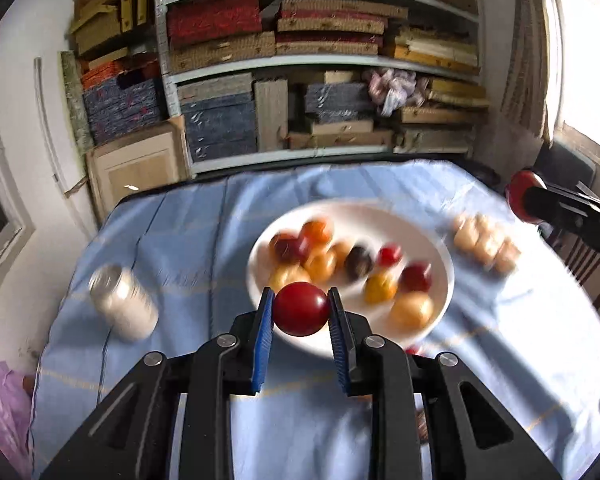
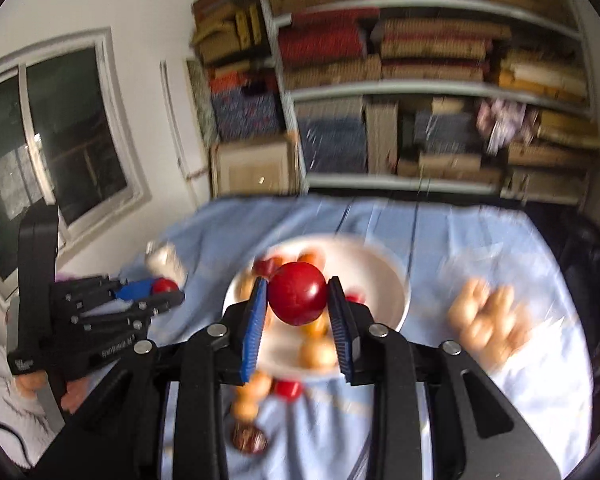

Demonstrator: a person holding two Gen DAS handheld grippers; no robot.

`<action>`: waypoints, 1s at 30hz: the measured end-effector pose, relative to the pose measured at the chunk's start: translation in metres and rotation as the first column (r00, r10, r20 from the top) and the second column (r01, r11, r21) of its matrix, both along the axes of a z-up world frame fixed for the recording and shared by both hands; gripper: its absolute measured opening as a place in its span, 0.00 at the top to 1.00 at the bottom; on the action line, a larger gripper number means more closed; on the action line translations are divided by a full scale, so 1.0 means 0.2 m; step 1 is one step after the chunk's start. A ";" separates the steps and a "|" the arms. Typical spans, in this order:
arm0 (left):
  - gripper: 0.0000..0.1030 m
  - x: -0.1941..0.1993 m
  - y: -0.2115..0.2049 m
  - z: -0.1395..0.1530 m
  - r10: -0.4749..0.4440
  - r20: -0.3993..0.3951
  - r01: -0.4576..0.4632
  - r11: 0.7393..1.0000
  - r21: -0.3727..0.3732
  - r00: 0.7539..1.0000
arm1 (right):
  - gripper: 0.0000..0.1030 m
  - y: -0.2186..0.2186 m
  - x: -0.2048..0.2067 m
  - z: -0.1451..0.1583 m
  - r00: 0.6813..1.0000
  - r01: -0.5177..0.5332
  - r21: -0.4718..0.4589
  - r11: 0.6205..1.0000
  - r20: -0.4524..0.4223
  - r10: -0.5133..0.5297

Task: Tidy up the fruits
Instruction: 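Carry both red fruits over the white dish and open both tools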

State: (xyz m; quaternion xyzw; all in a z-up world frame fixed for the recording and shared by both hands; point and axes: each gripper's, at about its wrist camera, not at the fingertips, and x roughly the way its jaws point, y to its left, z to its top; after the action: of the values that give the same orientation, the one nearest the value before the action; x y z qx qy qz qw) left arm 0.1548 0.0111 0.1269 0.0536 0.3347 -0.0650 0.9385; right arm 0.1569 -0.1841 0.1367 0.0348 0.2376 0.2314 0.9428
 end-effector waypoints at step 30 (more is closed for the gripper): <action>0.66 0.44 -0.23 -0.62 -0.068 -0.246 0.067 0.998 -0.010 0.967 | 0.69 0.25 0.89 -0.66 0.972 0.019 -0.082 0.996 -0.232 -0.037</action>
State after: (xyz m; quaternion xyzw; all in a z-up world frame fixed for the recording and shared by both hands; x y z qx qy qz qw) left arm 0.2432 -0.0344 0.0030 0.0557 0.4467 -0.1034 0.8870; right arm 0.3347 -0.1340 0.0042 0.0276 0.3553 0.2027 0.9121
